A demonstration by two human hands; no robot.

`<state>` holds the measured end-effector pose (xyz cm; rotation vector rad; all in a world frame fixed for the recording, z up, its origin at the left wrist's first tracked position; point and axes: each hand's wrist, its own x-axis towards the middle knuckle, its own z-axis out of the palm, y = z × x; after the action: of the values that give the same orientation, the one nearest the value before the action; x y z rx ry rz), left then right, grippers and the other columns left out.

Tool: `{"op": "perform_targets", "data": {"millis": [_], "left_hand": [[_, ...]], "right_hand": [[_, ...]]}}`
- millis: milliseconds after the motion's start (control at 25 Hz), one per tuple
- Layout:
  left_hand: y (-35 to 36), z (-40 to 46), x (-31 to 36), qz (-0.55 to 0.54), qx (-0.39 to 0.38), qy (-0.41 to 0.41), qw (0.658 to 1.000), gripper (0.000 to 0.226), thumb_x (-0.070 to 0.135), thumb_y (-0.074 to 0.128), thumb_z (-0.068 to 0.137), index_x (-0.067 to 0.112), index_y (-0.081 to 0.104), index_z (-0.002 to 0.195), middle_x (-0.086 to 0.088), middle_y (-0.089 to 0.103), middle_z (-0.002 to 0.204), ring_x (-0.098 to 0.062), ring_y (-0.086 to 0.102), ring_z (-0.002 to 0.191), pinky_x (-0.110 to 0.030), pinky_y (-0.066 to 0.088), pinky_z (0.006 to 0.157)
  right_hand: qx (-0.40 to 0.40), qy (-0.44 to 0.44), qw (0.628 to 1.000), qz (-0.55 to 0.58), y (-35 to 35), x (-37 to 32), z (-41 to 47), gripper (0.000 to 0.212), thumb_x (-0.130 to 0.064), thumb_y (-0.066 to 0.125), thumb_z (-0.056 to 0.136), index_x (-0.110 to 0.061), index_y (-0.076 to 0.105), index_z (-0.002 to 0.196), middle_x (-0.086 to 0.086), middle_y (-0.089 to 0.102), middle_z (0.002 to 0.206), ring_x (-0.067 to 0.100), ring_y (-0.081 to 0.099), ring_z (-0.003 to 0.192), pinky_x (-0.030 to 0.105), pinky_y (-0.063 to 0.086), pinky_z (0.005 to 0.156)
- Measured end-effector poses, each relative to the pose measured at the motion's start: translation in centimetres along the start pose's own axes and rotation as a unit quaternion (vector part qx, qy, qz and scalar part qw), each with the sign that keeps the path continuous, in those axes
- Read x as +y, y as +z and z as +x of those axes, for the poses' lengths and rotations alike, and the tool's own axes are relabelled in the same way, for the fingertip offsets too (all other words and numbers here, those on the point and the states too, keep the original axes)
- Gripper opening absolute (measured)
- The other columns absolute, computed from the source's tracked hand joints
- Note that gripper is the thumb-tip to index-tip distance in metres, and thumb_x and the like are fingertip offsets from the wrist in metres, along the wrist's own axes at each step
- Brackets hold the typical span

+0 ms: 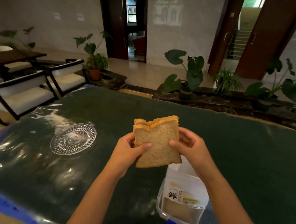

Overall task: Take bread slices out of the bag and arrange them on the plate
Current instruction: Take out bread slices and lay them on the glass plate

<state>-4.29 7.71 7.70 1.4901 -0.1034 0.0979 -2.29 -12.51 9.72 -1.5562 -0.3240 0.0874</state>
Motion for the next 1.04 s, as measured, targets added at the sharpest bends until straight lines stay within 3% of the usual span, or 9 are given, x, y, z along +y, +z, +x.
{"op": "perform_targets", "data": {"millis": [160,320,520,720,880,1040], "left_hand": [[-8.3,-1.9,-0.2,-0.041,0.028,-0.021,0.999,0.041,0.027,0.076,0.06,0.023,0.066,0.099,0.007,0.076,0.085,-0.013,0.071,0.083,-0.024,0.055,0.057],[-18.5,-4.0,-0.1,-0.042,0.022,-0.057,0.997,0.033,0.029,0.072,0.066,0.031,0.067,0.099,0.003,0.075,0.095,-0.018,0.069,0.09,-0.04,0.059,0.07],[-28.4,-5.6,-0.3,0.005,0.013,-0.092,0.996,0.038,0.009,0.068,0.078,0.028,0.061,0.11,0.014,0.073,0.083,-0.009,0.069,0.077,-0.023,0.054,0.056],[-35.7,-2.7,-3.5,0.023,0.07,-0.137,0.988,0.039,0.005,0.069,0.077,0.031,0.063,0.106,0.007,0.074,0.091,-0.012,0.07,0.085,-0.026,0.058,0.063],[-37.1,-0.7,-5.2,0.06,0.114,-0.158,0.979,0.04,0.006,0.07,0.077,0.02,0.061,0.114,0.001,0.07,0.095,-0.008,0.069,0.078,-0.018,0.053,0.055],[-40.4,6.3,-7.6,0.099,0.151,-0.16,0.97,0.037,0.01,0.073,0.075,0.029,0.063,0.105,0.002,0.07,0.093,-0.008,0.069,0.078,-0.017,0.052,0.054]], "right_hand": [[0.01,0.008,1.0,-0.006,8.4,1.2,1.0,0.035,-0.018,0.074,0.073,-0.039,0.062,0.098,-0.014,0.072,0.089,0.001,0.067,0.087,0.015,0.054,0.062],[0.026,0.036,0.999,0.009,18.2,3.3,1.9,0.034,-0.015,0.072,0.074,-0.036,0.064,0.101,-0.012,0.074,0.086,0.003,0.069,0.085,0.017,0.054,0.06],[0.041,0.091,0.994,0.033,27.6,5.9,3.3,0.033,-0.018,0.075,0.071,-0.036,0.066,0.097,-0.009,0.073,0.09,0.004,0.069,0.086,0.02,0.054,0.063],[0.018,0.155,0.987,0.05,33.2,9.7,7.7,0.03,-0.015,0.072,0.075,-0.034,0.065,0.097,-0.01,0.073,0.089,0.005,0.069,0.084,0.02,0.054,0.056],[0.01,0.176,0.984,0.037,34.5,11.1,9.9,0.036,-0.008,0.068,0.078,-0.025,0.062,0.109,-0.002,0.068,0.102,0.012,0.066,0.094,0.029,0.057,0.069],[0.046,0.184,0.981,0.04,36.6,14.9,16.8,0.042,-0.005,0.067,0.078,-0.015,0.058,0.118,0.003,0.066,0.103,0.02,0.064,0.098,0.042,0.055,0.083]]}}
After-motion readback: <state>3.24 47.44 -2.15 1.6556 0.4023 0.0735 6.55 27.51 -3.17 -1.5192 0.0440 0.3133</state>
